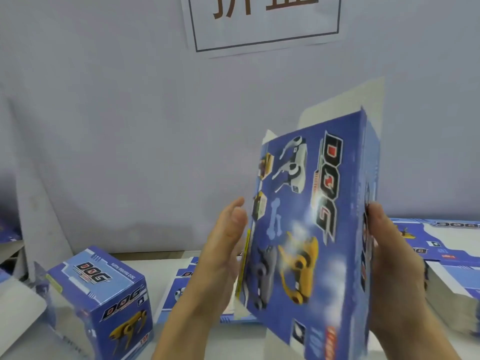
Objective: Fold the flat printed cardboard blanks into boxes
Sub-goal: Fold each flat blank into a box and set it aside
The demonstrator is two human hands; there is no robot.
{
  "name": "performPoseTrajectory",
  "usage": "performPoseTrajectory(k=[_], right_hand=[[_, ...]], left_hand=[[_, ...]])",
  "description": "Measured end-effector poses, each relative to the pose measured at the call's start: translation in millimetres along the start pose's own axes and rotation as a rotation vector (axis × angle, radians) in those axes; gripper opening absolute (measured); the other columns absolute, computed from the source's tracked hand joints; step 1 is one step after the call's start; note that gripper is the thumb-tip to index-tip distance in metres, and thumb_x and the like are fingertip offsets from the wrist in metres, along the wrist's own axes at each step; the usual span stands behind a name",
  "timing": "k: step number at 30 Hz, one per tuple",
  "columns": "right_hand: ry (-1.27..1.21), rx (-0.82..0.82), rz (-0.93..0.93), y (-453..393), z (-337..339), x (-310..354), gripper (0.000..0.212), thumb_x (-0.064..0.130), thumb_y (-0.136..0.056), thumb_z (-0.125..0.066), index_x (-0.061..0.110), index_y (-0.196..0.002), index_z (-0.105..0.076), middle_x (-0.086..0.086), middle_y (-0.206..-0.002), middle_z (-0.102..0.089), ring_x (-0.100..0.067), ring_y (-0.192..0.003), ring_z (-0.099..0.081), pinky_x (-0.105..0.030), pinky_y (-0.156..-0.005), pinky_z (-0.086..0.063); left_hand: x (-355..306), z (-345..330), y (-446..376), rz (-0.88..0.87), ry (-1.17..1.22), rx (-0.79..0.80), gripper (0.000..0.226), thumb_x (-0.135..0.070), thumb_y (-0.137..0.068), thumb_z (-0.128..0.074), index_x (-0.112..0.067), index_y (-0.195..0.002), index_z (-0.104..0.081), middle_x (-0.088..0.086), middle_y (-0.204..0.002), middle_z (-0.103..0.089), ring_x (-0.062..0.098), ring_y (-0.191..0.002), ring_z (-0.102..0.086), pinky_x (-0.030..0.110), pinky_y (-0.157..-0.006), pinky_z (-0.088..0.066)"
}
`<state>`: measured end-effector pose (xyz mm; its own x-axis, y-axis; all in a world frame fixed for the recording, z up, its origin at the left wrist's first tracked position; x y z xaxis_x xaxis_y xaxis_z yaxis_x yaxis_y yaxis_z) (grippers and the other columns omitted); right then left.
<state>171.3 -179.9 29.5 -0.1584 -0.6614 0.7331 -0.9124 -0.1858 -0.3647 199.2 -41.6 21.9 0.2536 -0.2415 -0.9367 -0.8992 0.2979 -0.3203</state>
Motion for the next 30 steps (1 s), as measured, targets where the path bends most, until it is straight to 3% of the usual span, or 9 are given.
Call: performPoseTrajectory(k=[3,6,8,11,17,19,22,27,30], right_hand=[[-0.135,0.116,-0.136,-1.4,-13.6,-18.0,0.080,0.046,-0.056,-0.093,0.006,-0.122,-0.070,-0.020,-0.122,-0.069,-0.039,-0.103,-0.069,-0.048,-0.082,-0.059],[-0.022,0.114,-0.093,-9.2,-12.4,-17.9,0.037,0.026,-0.100,-0.048,0.007,-0.126,-0.067,-0.019,-0.121,-0.069,-0.035,-0.108,-0.069,-0.049,-0.087,-0.058],[0.307,-0.160,0.028,-14.1,20.8,-1.3,0.036,0.030,-0.096,-0.049,0.025,-0.128,-0.066,-0.007,-0.120,-0.072,-0.030,-0.107,-0.070,-0.059,-0.095,-0.053],[0.323,-0.108,0.165,-12.8,14.6,14.1,0.066,0.053,-0.081,-0.070,0.041,-0.142,-0.048,0.002,-0.132,-0.066,-0.025,-0.118,-0.065,-0.061,-0.104,-0.045],[0.661,-0.226,0.283,-8.8,20.7,23.8,0.079,0.059,-0.067,-0.080,0.068,-0.132,-0.036,0.027,-0.121,-0.066,-0.003,-0.106,-0.069,-0.022,-0.078,-0.060],[0.680,-0.235,0.253,-8.4,23.5,20.4,0.082,0.056,-0.067,-0.072,0.058,-0.141,-0.035,0.018,-0.127,-0.065,-0.010,-0.107,-0.070,-0.031,-0.080,-0.061],[0.679,-0.167,0.287,-8.4,12.6,17.0,0.081,0.045,-0.071,-0.072,0.039,-0.145,-0.039,0.013,-0.118,-0.070,-0.008,-0.100,-0.072,-0.020,-0.070,-0.059],[0.685,-0.106,0.275,-9.6,3.4,15.2,0.083,0.040,-0.070,-0.080,0.033,-0.143,-0.041,0.008,-0.111,-0.073,-0.013,-0.096,-0.073,-0.021,-0.068,-0.060],[0.702,-0.104,0.317,-8.2,-0.7,22.9,0.088,0.026,-0.073,-0.076,0.041,-0.146,-0.030,0.029,-0.108,-0.069,0.001,-0.095,-0.071,-0.012,-0.067,-0.055]], left_hand=[[-2.5,-11.5,-3.1,0.016,-0.065,0.078,0.092,-0.086,-0.049,-0.073,-0.006,-0.096,-0.076,0.029,-0.099,-0.072,0.010,-0.073,-0.074,0.022,-0.069,-0.059],[-4.3,8.9,-8.6,-0.048,-0.082,-0.126,0.076,-0.069,-0.057,-0.083,-0.015,-0.109,-0.069,0.021,-0.104,-0.072,0.016,-0.079,-0.075,0.023,-0.066,-0.057],[-9.4,21.0,-5.9,-0.109,-0.096,-0.224,0.074,-0.054,-0.065,-0.084,-0.030,-0.130,-0.056,0.004,-0.110,-0.073,0.017,-0.090,-0.075,0.024,-0.068,-0.058],[-15.3,25.0,-0.4,-0.177,-0.238,-0.279,0.087,-0.059,-0.064,-0.083,-0.050,-0.138,-0.038,-0.004,-0.122,-0.066,0.011,-0.097,-0.073,0.021,-0.074,-0.059],[-12.4,2.1,2.7,-0.139,-0.363,-0.102,0.098,-0.051,-0.069,-0.083,-0.062,-0.141,-0.018,-0.015,-0.110,-0.066,0.009,-0.101,-0.070,0.026,-0.082,-0.059],[-17.0,-2.1,3.7,-0.145,-0.320,-0.101,0.094,-0.049,-0.073,-0.080,-0.053,-0.142,-0.017,-0.026,-0.100,-0.067,-0.002,-0.096,-0.069,0.012,-0.073,-0.055],[-33.7,4.9,6.1,-0.235,-0.239,-0.252,0.093,-0.056,-0.061,-0.069,-0.053,-0.139,-0.020,-0.029,-0.113,-0.058,-0.022,-0.098,-0.057,0.001,-0.065,-0.048],[-46.5,8.7,7.3,-0.332,-0.201,-0.344,0.081,-0.054,-0.064,-0.071,-0.064,-0.130,-0.026,-0.032,-0.101,-0.066,-0.002,-0.093,-0.070,0.021,-0.066,-0.060],[-47.1,2.1,8.9,-0.338,-0.245,-0.291,0.084,-0.054,-0.067,-0.070,-0.066,-0.135,-0.023,-0.019,-0.109,-0.070,0.010,-0.104,-0.070,0.040,-0.081,-0.062]])
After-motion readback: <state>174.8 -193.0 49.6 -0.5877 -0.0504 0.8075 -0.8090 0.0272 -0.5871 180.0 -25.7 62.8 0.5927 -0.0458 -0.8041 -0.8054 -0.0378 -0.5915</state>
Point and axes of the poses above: each hand's wrist, its own y-axis away from the middle knuckle, its own z-axis out of the back of the hand, x = y × z, the point moved 10 cm from there along -y, towards the middle knuckle
